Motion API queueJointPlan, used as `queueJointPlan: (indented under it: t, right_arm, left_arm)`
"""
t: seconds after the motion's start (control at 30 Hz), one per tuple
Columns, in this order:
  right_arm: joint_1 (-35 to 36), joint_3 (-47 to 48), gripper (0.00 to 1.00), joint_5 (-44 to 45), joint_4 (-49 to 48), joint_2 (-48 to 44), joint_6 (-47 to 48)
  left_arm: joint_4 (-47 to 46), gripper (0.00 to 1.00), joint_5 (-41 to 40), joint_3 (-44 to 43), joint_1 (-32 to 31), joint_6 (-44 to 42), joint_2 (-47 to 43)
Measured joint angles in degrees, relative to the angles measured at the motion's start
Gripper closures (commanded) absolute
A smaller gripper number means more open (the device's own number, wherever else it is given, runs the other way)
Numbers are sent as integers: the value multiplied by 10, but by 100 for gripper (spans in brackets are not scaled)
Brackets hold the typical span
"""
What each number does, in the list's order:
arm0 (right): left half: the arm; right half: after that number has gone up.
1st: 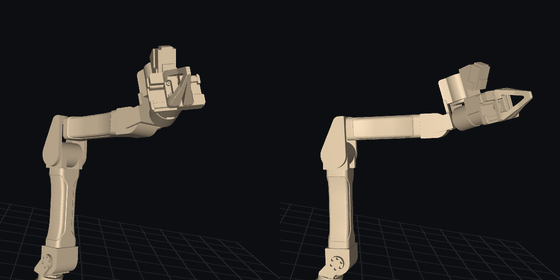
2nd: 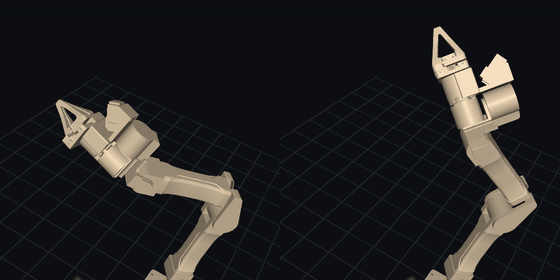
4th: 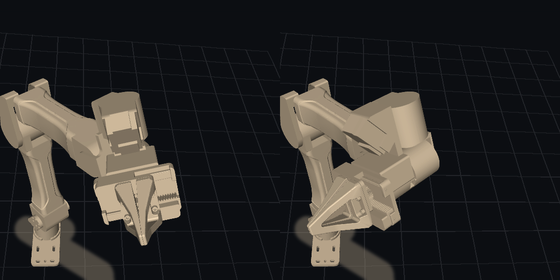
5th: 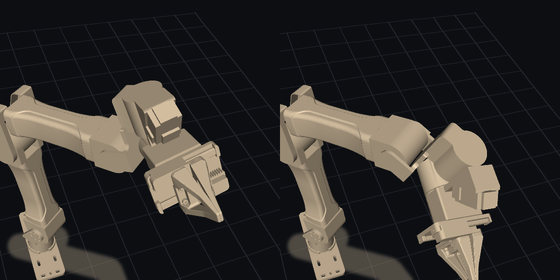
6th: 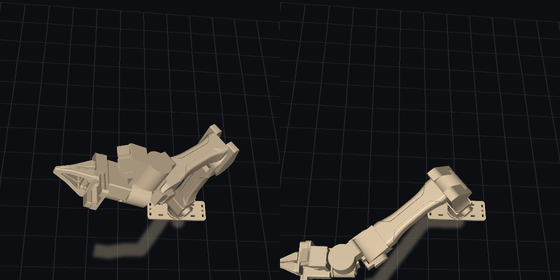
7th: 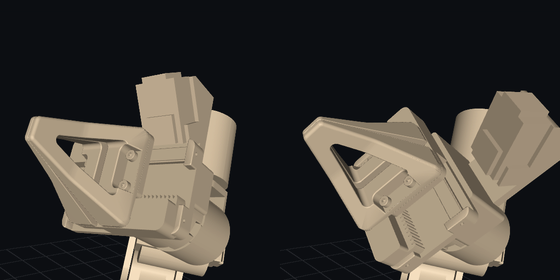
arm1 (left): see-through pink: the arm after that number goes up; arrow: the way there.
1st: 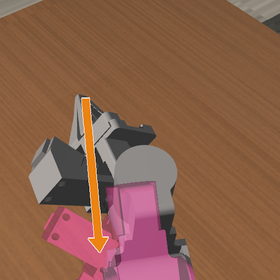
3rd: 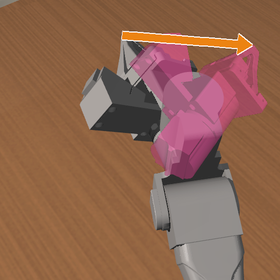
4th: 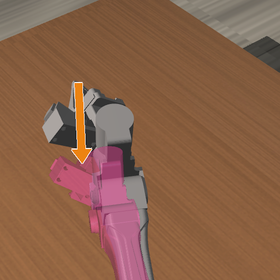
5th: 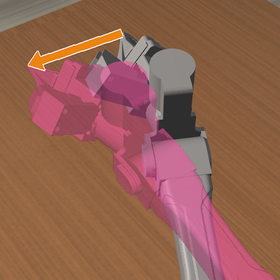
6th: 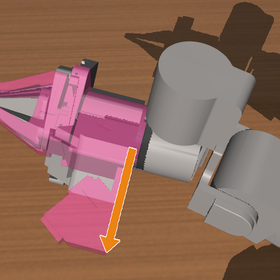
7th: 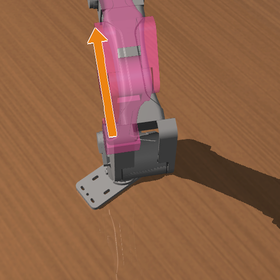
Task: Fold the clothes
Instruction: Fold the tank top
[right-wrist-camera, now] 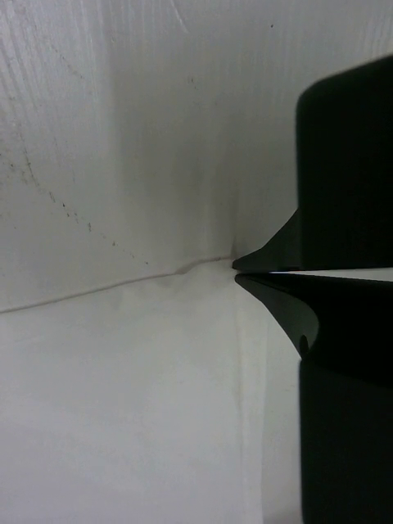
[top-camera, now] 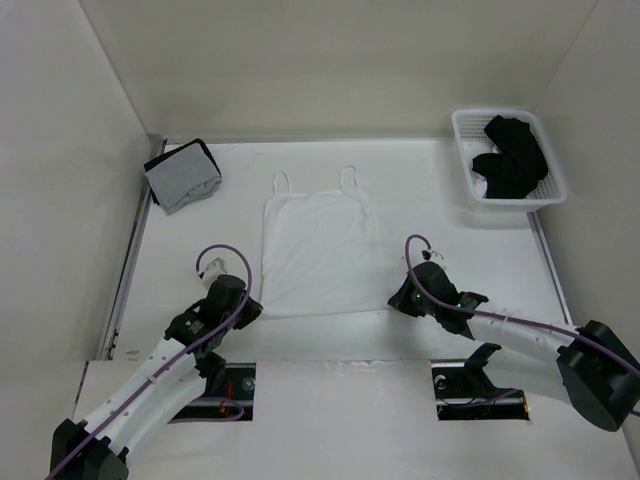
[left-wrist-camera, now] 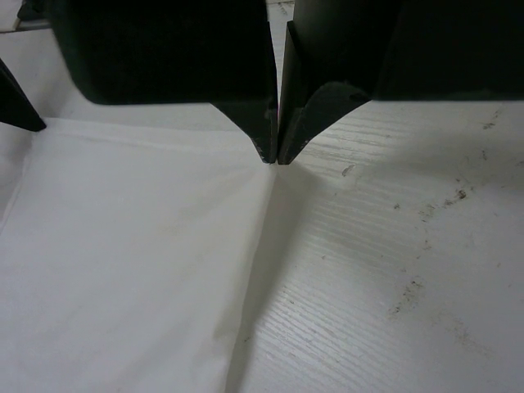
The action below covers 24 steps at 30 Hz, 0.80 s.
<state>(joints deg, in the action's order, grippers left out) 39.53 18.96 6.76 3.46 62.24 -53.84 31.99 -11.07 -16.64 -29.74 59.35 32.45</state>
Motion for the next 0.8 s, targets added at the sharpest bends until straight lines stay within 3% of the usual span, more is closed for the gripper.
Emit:
queueJointPlan:
  t: [0.13,0.3,0.5,0.6,0.8]
  right_arm:
    - [25,-12,99,1,16,-49,-10]
    - [128,-10,99,24,105,-178,-53]
    - [190,64,97,78,235,-257,-75]
    - [155,127,97,89,244,-234,-40]
    - [-39,228,97,32,180,-110,60]
  left_arm:
    - [13,99,2,0,-3,0,-28]
    - [66,99,-7,-10,-44,16,-124]
    - [105,98,-57,-107,-75,21,-144]
    - [64,98,-88,-158,-72,4,-97]
    - [-107,98,-106,-224,-4,-36,104]
